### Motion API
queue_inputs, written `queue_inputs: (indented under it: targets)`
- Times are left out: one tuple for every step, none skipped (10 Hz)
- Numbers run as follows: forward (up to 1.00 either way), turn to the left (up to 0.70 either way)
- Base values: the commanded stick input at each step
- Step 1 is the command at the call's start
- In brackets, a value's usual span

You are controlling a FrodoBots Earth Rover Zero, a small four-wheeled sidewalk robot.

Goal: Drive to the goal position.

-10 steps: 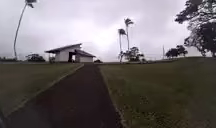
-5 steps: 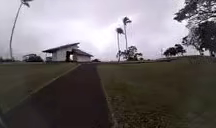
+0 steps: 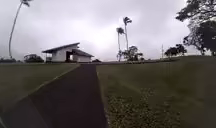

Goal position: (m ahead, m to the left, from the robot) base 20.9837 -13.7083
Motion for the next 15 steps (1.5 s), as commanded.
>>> queue_inputs:
  targets:
    - [0.00,0.00]
    - [0.00,0.00]
    - [0.00,0.00]
    - [0.00,0.00]
    - [0.00,0.00]
    - [0.00,0.00]
    - [0.00,0.00]
    - [0.00,0.00]
    - [0.00,0.00]
    - [0.00,0.74]
    - [0.00,1.00]
    - [0.00,1.00]
    - [0.00,0.00]
    - [0.00,0.00]
    - [0.00,0.00]
